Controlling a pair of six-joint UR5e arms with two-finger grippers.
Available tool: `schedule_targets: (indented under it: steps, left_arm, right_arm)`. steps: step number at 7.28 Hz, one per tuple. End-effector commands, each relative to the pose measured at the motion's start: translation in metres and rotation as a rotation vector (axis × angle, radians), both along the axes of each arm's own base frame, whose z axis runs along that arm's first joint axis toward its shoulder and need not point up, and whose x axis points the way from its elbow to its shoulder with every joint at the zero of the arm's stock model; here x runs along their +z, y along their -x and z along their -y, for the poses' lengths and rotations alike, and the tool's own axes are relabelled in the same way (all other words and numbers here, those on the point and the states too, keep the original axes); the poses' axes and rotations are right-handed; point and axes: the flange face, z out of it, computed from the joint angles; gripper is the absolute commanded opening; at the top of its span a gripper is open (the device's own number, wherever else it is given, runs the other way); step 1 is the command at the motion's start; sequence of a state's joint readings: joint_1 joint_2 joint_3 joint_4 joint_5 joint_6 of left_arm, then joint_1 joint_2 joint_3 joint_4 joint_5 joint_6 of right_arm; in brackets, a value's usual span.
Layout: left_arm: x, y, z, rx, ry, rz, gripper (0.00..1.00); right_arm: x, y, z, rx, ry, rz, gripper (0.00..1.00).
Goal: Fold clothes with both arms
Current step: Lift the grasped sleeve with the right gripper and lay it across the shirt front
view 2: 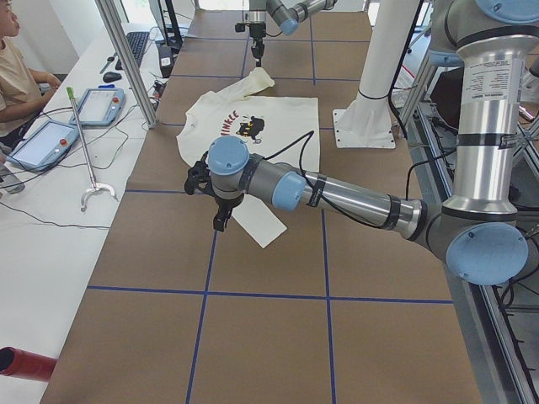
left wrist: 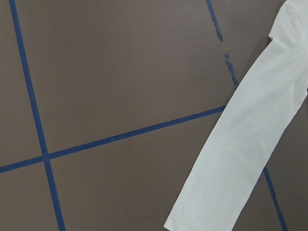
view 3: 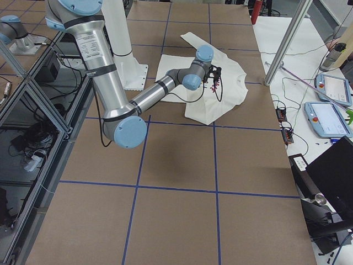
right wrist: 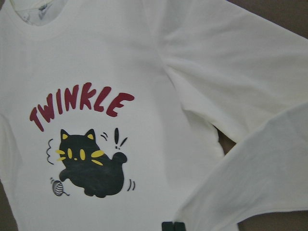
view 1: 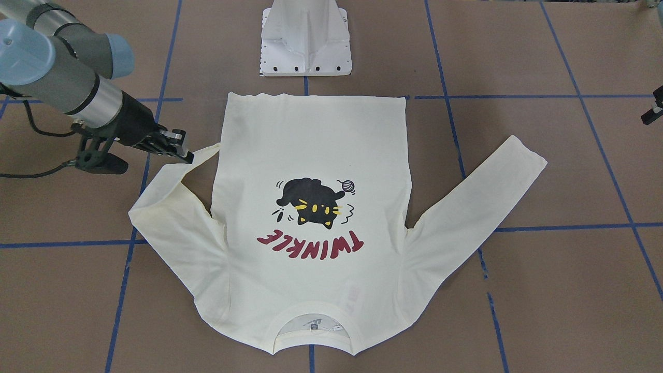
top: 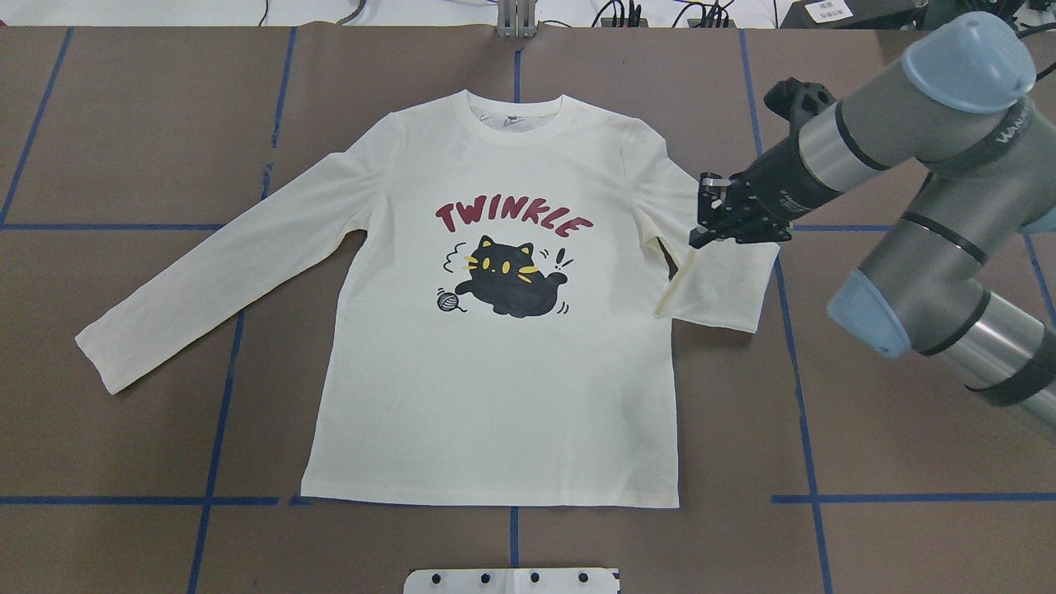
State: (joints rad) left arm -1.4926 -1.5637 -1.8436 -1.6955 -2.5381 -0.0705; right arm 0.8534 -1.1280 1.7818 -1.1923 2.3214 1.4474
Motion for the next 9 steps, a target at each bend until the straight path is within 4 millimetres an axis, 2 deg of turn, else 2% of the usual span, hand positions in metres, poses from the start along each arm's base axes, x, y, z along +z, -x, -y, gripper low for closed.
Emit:
schedule_targets:
  steps: [1,2,3,4,5,6,7,8,9]
  left_arm:
    - [-0.004,0.0,0.001,0.0,-0.016,-0.002,1.0]
    - [-0.005,0.0,0.001,0.0,-0.04,-0.004,1.0]
    - [-0.004,0.0,0.002,0.0,-0.056,-0.004,1.0]
    - [-0.002,-0.001,0.002,0.0,-0.073,-0.004,1.0]
    - [-0.003,0.0,0.002,-0.003,-0.084,0.004,1.0]
    - [-0.006,0.0,0.003,-0.021,-0.071,0.008,1.0]
    - [-0.013,-0.022,0.004,-0.054,0.004,-0.024,1.0]
    - [-0.019,-0.069,0.002,-0.102,0.117,-0.067,1.0]
    - [-0.009,-0.142,-0.004,-0.127,0.167,0.001,1.0]
  right_arm:
    - [-0.14,0.113,-0.013,0.141,-0.01,0.001,0.0]
    - [-0.206,0.21,-0.028,0.203,-0.018,-0.012,0.0]
    - [-0.251,0.281,-0.037,0.209,-0.046,-0.031,0.0]
    - [-0.271,0.33,-0.035,0.23,-0.082,0.017,0.15]
    - [-0.276,0.353,-0.032,0.249,-0.09,0.006,0.99]
    - [-0.287,0.354,-0.031,0.257,-0.092,0.009,1.0]
    - [-0.291,0.35,-0.031,0.262,-0.091,0.019,1.0]
    - [-0.299,0.324,-0.036,0.27,-0.083,0.056,1.0]
    - [-0.268,0.282,-0.041,0.278,-0.073,0.057,1.0]
